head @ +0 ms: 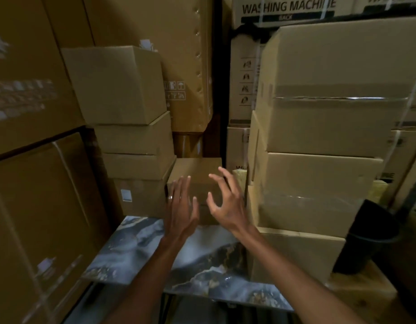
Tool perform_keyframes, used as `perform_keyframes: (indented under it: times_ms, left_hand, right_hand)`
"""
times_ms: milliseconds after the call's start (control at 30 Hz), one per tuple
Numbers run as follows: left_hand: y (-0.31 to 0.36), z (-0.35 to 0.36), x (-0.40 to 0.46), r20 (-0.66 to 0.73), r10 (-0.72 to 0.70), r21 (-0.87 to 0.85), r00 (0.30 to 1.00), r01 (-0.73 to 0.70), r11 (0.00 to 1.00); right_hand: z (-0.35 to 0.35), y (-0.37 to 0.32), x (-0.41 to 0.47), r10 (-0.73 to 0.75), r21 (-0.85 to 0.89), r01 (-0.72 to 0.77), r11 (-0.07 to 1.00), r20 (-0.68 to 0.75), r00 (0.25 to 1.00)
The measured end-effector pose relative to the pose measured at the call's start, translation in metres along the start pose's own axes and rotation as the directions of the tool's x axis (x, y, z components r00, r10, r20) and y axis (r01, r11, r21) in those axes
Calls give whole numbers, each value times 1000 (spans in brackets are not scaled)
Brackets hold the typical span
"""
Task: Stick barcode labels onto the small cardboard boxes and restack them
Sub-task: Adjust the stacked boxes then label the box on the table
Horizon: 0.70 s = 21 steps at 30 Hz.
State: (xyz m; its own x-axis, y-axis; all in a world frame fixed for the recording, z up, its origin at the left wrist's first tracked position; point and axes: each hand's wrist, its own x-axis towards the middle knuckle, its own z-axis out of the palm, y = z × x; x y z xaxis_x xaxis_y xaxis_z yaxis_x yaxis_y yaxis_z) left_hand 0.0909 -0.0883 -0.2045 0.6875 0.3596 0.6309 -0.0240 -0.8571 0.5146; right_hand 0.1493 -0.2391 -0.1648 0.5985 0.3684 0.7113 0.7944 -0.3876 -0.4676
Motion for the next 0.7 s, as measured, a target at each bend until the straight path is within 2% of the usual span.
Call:
perform_keyframes:
  times_ms: [167,333,700]
  left_hand:
    - [-60,-15,-9,63,-56,38,996,54,998]
    - [-112,-24,-15,147,-101,76,984,90,993]
    - [-149,-19,-6,263,-101,2,960,104,995]
  right_hand:
    - [68,-3,0,108,-43,-103,994,138,984]
    - [115,-6,-15,259,-98,-243,965,231,938]
    - [136,19,-13,402,-238,-336,911,343,849]
